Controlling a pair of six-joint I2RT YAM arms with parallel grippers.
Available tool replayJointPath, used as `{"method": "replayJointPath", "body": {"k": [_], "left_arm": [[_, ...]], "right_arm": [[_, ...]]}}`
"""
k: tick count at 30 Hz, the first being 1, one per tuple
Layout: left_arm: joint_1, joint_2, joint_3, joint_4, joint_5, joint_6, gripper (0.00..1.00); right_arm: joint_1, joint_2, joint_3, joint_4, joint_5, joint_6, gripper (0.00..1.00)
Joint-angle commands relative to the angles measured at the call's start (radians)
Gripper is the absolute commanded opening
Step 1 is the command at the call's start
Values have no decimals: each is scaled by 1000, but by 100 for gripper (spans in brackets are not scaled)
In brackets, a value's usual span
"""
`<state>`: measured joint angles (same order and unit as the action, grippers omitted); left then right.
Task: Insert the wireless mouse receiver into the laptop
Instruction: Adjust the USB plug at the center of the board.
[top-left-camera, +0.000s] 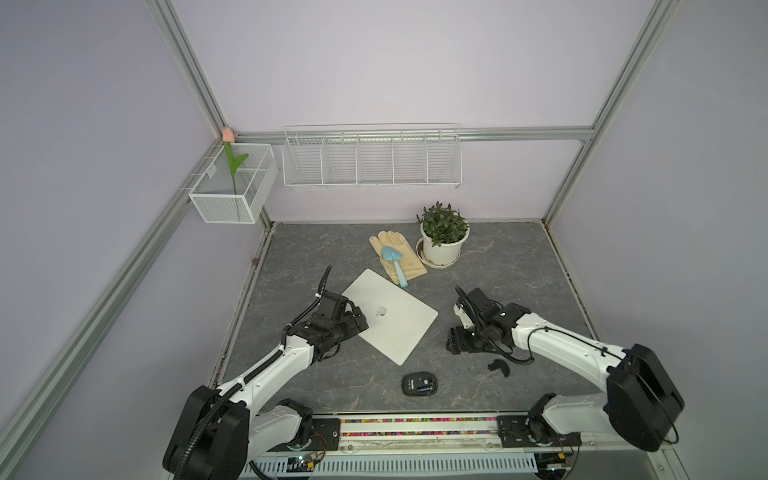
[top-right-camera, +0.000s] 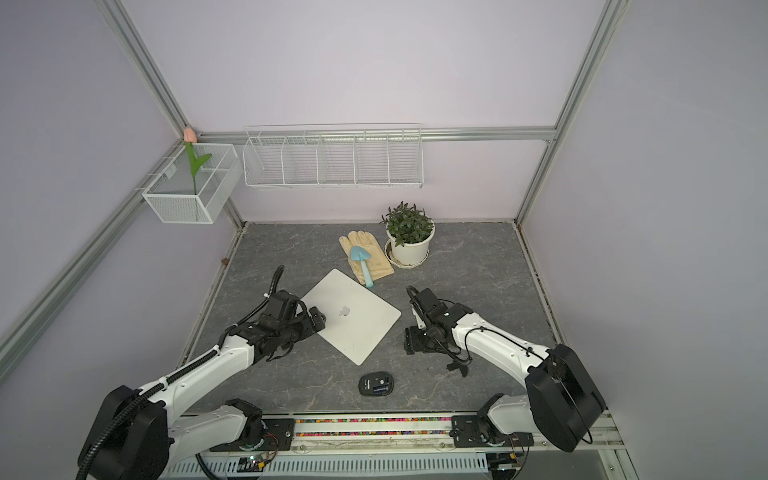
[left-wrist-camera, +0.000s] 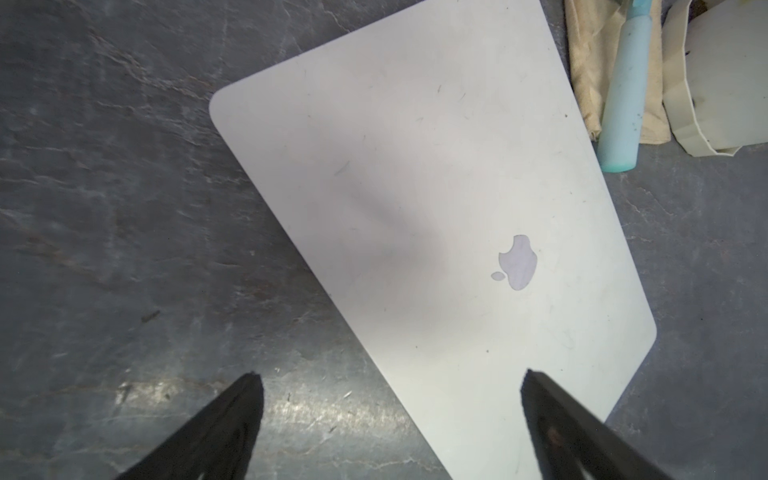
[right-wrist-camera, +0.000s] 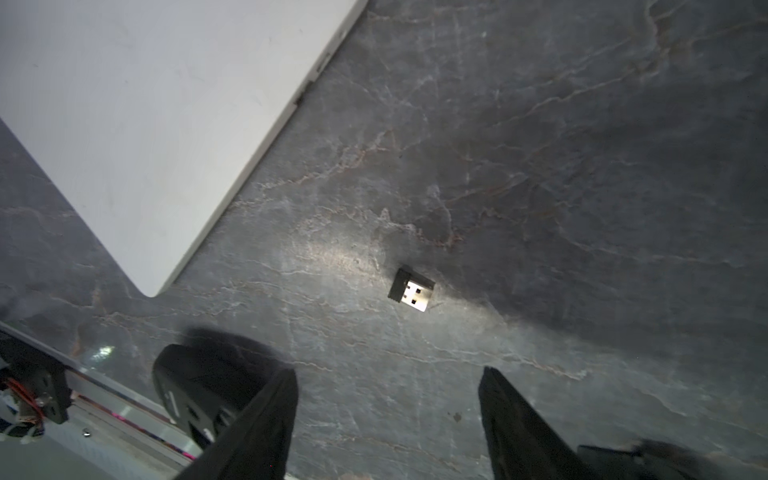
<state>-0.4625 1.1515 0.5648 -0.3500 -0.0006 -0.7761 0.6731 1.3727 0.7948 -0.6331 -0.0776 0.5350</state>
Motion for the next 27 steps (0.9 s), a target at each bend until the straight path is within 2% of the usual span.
{"method": "replayJointPath", "body": {"k": [1, 8, 21, 27], "left_arm": [[6, -3, -1, -2, 15, 15, 98], [7, 1, -10, 15, 28, 17, 98], [7, 15, -28, 29, 34, 25, 99], [7, 20, -25, 31, 33, 27, 98]], "right_arm": [[23, 62, 30, -62, 56, 29, 69], [59, 167, 77, -79, 123, 39, 62], [92, 225, 101, -15, 39, 89, 60], [110, 250, 100, 8, 9, 106, 54]]}}
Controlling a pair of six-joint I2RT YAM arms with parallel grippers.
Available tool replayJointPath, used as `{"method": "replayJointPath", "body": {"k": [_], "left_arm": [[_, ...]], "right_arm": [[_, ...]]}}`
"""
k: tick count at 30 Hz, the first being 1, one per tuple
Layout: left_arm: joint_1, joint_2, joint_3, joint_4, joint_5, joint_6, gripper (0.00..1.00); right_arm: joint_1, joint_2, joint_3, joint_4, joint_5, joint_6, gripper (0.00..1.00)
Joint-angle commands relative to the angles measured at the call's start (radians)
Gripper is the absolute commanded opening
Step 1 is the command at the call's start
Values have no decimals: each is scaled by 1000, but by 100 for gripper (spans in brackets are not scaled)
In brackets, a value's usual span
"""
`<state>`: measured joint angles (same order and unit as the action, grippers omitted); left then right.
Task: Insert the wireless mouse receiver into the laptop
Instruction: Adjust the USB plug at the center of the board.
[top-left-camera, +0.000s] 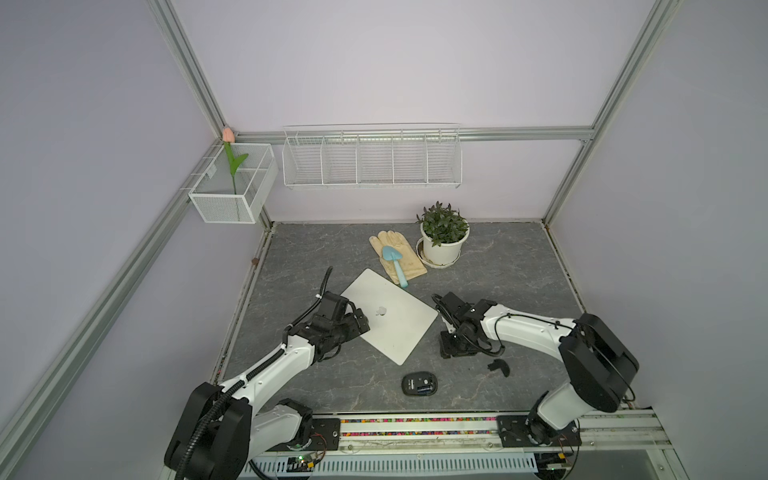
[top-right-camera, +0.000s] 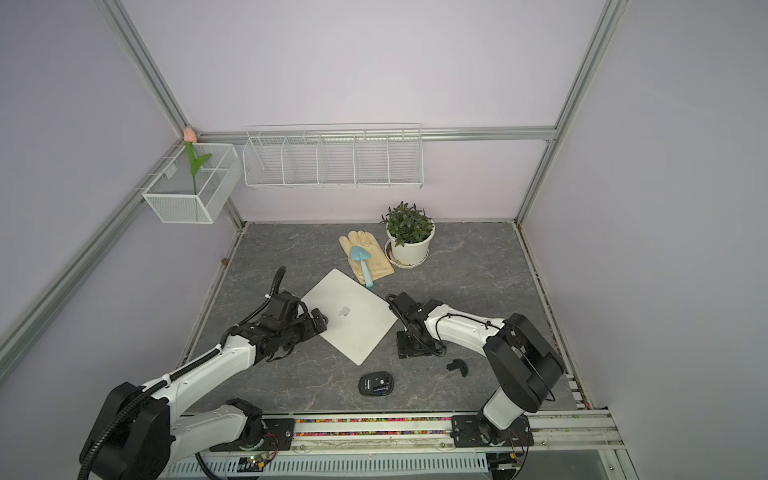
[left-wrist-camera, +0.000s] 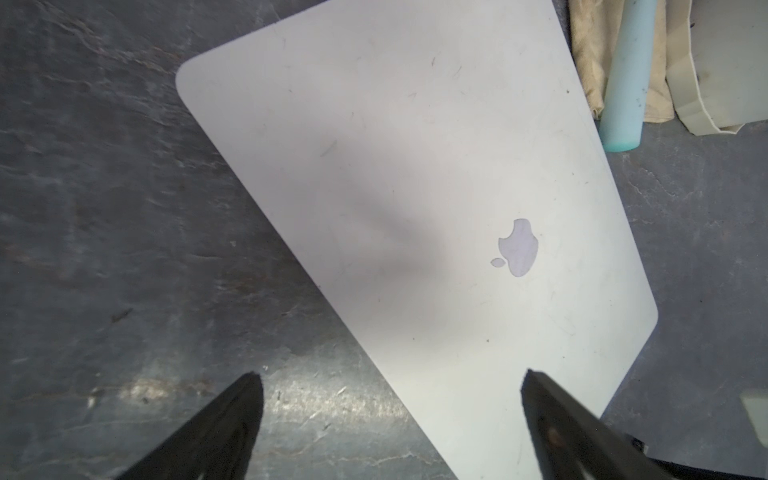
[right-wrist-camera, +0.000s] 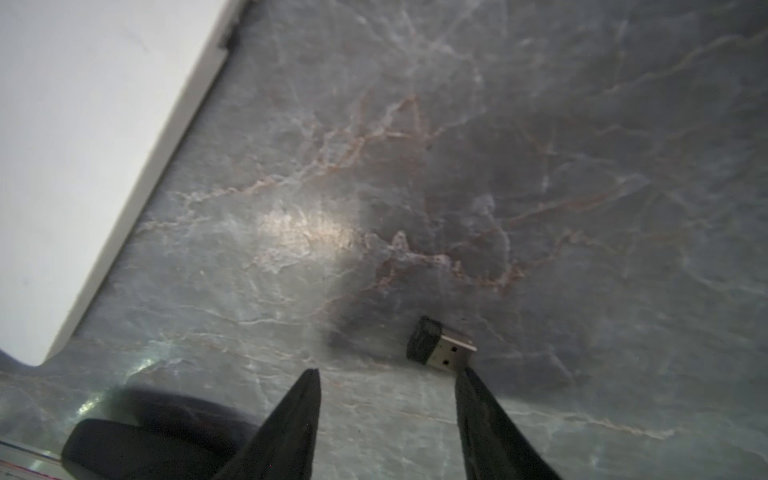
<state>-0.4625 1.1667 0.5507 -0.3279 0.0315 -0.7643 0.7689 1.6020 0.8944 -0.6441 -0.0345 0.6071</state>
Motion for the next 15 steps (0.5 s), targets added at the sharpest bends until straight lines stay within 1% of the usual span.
{"method": "replayJointPath", "body": {"k": [1, 4, 11, 15], "left_arm": [[7, 5, -11, 8, 0, 14, 99], [6, 5, -10, 7, -4, 15, 99], [7, -2, -12, -1, -7, 18, 98], [7, -11, -17, -5, -12, 17, 99]], "right_arm": [[18, 24, 0, 26, -39, 38, 54], [29, 33, 1, 45, -48, 42, 52], [31, 66, 21, 91, -58, 40, 52], [31, 86, 43, 110, -29, 20, 53]]}}
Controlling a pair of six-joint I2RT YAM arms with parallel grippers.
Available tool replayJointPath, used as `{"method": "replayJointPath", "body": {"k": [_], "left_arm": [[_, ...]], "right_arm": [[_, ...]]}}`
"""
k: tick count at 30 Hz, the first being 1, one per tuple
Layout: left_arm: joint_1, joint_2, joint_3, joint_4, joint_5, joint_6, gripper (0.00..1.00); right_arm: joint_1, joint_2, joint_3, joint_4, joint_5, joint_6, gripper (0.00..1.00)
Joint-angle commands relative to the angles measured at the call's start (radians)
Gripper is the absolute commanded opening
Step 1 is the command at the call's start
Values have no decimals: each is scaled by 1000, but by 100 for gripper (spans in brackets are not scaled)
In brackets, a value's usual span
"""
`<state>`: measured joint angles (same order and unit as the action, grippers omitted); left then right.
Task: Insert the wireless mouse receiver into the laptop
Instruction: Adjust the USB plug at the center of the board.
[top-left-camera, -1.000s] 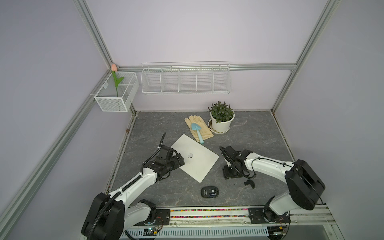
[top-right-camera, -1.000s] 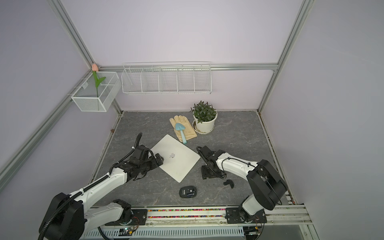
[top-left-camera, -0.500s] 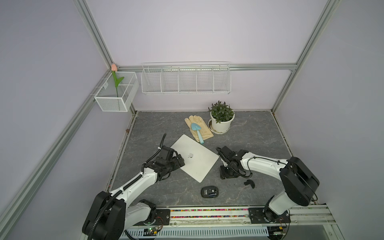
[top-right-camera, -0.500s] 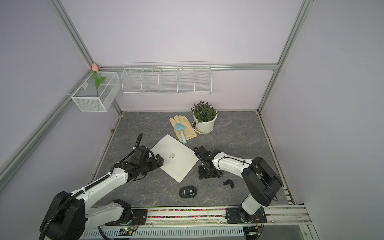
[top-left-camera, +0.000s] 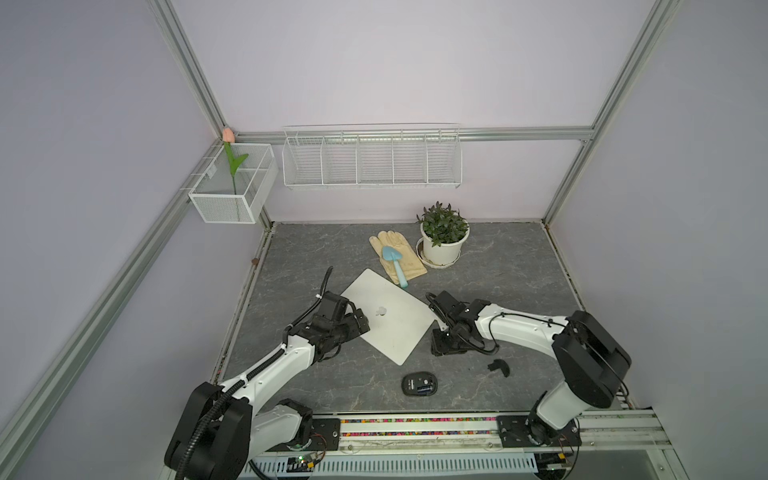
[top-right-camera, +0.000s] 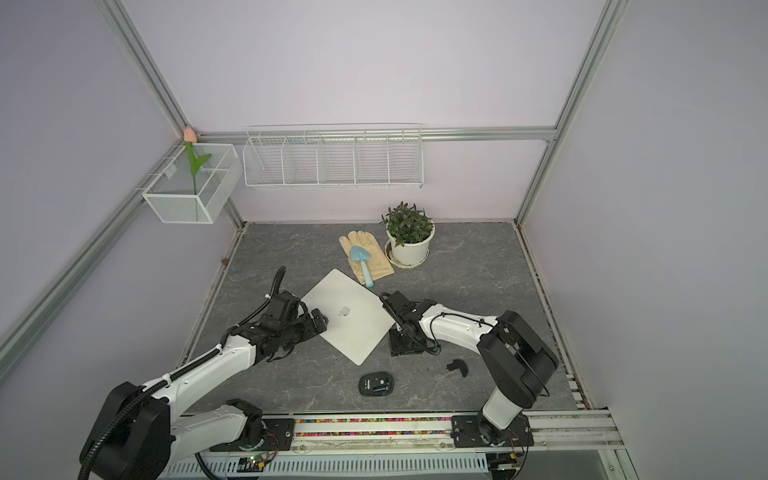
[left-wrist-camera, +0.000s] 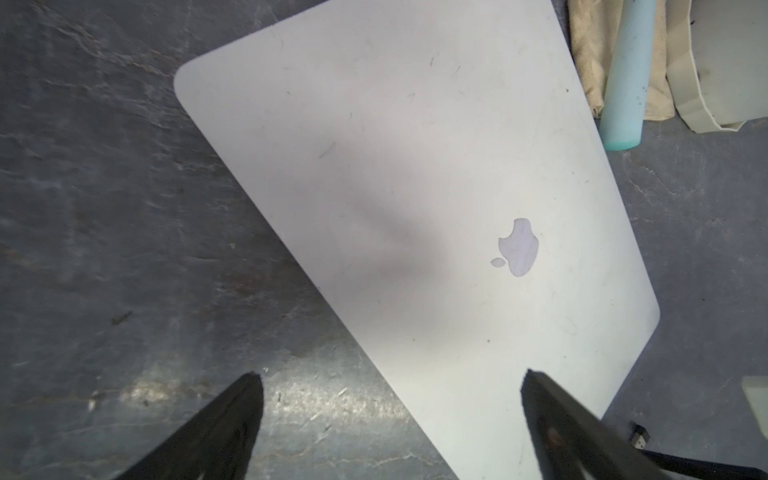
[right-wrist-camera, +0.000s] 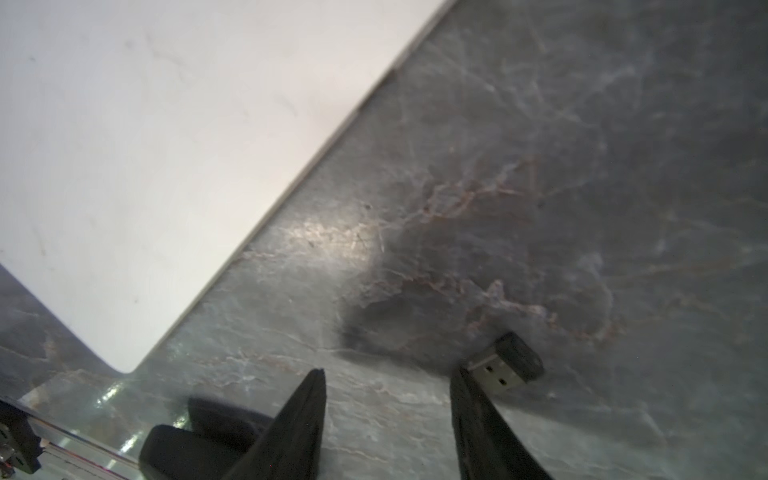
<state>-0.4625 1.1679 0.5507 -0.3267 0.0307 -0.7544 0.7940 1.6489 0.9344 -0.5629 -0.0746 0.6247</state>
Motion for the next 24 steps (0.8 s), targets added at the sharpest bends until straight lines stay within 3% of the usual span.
{"method": "replayJointPath", "body": {"k": [1, 9, 12, 18, 21, 22, 24], "left_arm": [[7, -14, -17, -7, -12, 8, 99], [7, -40, -25, -20, -18, 9, 98], [7, -53, -25, -25, -22, 22, 99], [7, -70, -18, -26, -31, 46, 99], [7, -77, -26, -18, -31, 47, 99], [7, -80, -30, -13, -28, 46, 99], [7, -86, -37, -7, -22, 46, 99]], "right_arm": [[7, 43, 7, 40, 24, -6, 53], [5, 25, 50, 65, 10, -105, 61], [-5, -16, 95, -20, 19, -273, 66], [-13, -97, 194, -225, 60, -823, 70], [-14, -181, 147, -276, 8, -1250, 70], [-15, -213, 111, -280, 18, -1406, 69], [-22, -254, 45, -259, 89, -1631, 55]]}}
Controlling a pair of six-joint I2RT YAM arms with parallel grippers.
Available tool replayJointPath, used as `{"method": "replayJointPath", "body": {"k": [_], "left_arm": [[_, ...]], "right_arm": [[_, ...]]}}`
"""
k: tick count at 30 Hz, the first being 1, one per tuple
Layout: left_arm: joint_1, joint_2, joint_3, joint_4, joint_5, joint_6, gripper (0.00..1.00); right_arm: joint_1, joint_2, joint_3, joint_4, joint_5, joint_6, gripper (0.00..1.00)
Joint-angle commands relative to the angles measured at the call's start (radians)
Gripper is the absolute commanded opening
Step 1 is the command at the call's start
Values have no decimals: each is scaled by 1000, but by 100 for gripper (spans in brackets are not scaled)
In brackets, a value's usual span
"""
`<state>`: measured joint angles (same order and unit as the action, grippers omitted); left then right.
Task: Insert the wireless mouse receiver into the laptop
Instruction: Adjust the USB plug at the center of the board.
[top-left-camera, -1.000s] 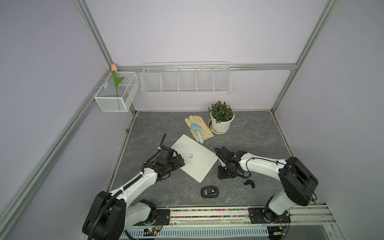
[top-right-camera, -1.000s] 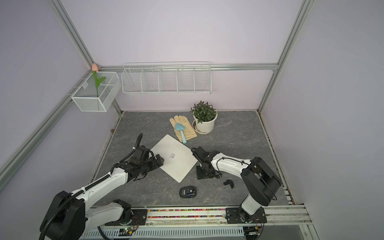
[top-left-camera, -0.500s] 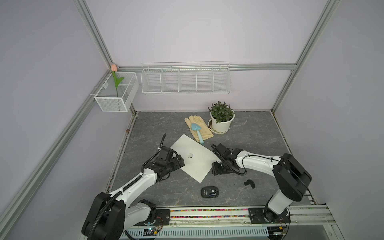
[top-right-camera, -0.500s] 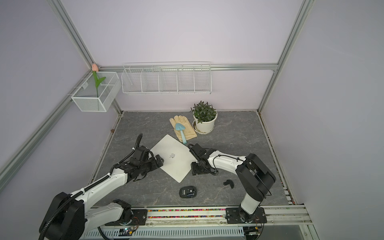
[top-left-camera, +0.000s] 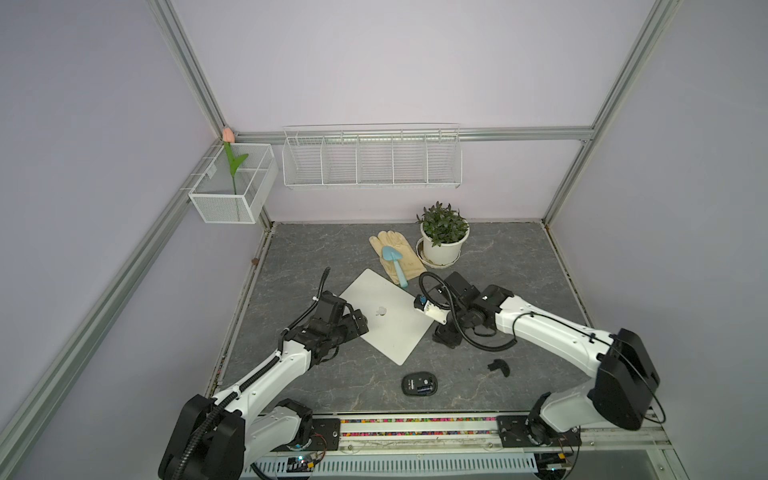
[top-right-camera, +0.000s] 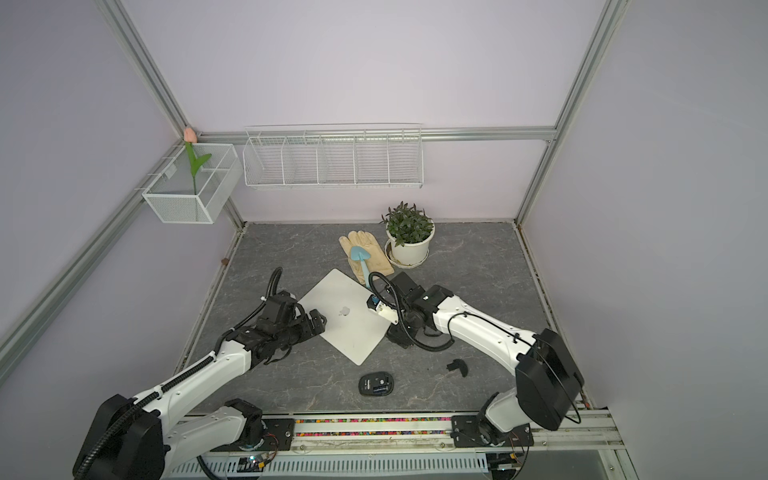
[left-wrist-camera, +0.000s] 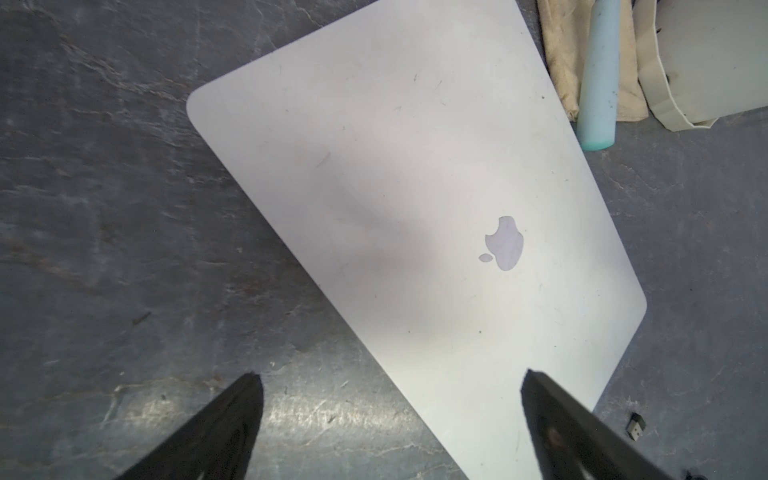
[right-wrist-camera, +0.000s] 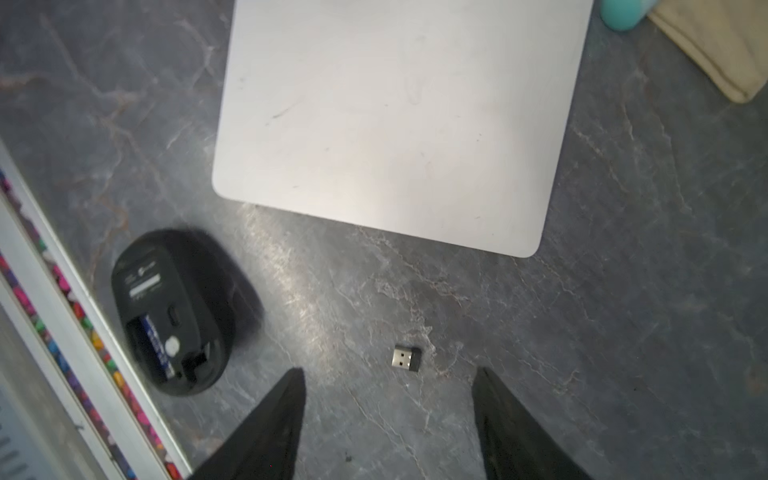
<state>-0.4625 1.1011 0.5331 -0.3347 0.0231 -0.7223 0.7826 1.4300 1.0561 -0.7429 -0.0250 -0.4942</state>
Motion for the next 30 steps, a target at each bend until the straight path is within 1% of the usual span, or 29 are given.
{"method": "replayJointPath", "body": {"k": [1, 2, 3, 6, 9, 11, 16, 21, 30], "left_arm": [[8, -23, -22, 3, -13, 14, 99], [8, -29, -25, 3, -12, 14, 99], [8, -33, -25, 4, -13, 14, 99], [8, -50, -37, 15, -18, 22, 99], [10, -60, -48, 33, -19, 24, 99], [11, -58, -50, 36, -20, 29, 99], [16, -50, -57, 53, -13, 38, 99], [20, -40, -64, 68, -3, 41, 99], [25, -31, -71, 71, 6, 46, 99]], "right_arm": [[-36, -41, -95, -64, 60, -581, 49], [-72, -38, -96, -79, 49, -634, 45], [-101, -33, -89, -98, 32, -667, 45], [-146, -23, -118, -75, 33, -778, 49], [-152, -16, -148, -1, 9, -842, 53], [-152, 15, -141, 1, -14, -875, 54], [-144, 94, -112, 6, -22, -946, 54], [-138, 150, -82, 24, -13, -981, 53], [-118, 234, -54, 77, -4, -972, 50]]}}
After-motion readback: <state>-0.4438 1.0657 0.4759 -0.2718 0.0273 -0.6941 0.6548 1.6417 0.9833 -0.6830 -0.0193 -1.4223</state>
